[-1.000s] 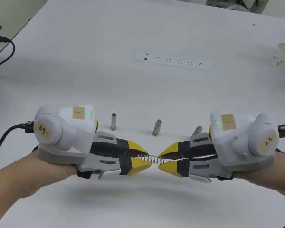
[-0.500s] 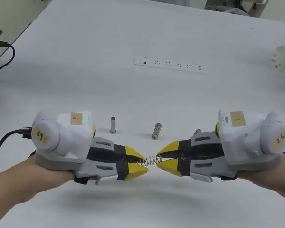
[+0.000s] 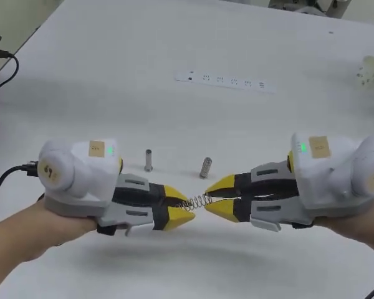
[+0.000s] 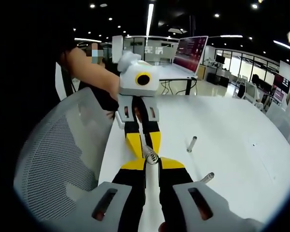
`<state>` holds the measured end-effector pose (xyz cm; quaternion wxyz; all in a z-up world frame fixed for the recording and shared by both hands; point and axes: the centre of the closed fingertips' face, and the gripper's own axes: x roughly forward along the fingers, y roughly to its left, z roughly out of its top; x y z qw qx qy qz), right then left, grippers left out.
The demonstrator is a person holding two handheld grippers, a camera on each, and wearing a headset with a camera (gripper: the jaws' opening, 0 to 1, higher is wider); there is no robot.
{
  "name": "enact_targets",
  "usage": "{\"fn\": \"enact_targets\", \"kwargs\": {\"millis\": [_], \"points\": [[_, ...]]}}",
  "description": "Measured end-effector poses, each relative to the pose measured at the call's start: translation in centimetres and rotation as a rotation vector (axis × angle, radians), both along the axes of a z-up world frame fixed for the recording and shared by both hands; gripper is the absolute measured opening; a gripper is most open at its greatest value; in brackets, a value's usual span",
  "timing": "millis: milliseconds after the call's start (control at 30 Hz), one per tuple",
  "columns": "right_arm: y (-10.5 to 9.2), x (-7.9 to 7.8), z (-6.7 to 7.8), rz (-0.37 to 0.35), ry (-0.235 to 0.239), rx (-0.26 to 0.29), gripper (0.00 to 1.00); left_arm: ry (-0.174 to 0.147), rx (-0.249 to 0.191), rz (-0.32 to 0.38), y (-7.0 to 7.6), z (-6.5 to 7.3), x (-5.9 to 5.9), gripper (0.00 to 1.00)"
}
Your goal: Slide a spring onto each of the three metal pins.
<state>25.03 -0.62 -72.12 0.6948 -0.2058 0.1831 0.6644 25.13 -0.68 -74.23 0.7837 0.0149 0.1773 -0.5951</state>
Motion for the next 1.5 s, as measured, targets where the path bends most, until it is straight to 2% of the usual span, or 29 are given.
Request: {"fn": "enact_targets", "kwargs": {"millis": [367, 567, 700, 867, 1100, 1300, 1500], "points": [[1.1, -0.5, 0.8, 0.028, -0.008, 0.026, 0.07, -0.003, 0.01, -0.005, -0.1, -0.4, -0.1, 0.03], [1.7, -0.5, 1.4, 0.016, 0.007, 0.06, 0.07, -0.022, 0.016, -0.008, -0.4, -0.3, -0.1, 0.02], [2.0, -0.6, 1.5, 0.017, 0.001, 0.061, 0.08, -0.023, 0.023, -0.008, -0.3, -0.4, -0.1, 0.02], [2.6, -0.7, 2.0, 0.011, 0.01, 0.089, 0.08, -0.025, 0.025, -0.012, -0.6, -0.4, -0.3, 0.02], [3.6, -0.9, 2.1, 0.027, -0.018, 0.096, 0.08, -0.029, 0.02, -0.021, -1.1, -0.1, -0.6, 0.02], [3.2, -0.6, 2.0, 0.012, -0.029, 0.097, 0.07, -0.026, 0.027, -0.007, -0.4, -0.3, -0.5, 0.03], [3.3, -0.7, 2.0, 0.002, -0.027, 0.11, 0.07, -0.024, 0.021, -0.008, -0.7, -0.2, -0.5, 0.03]]}}
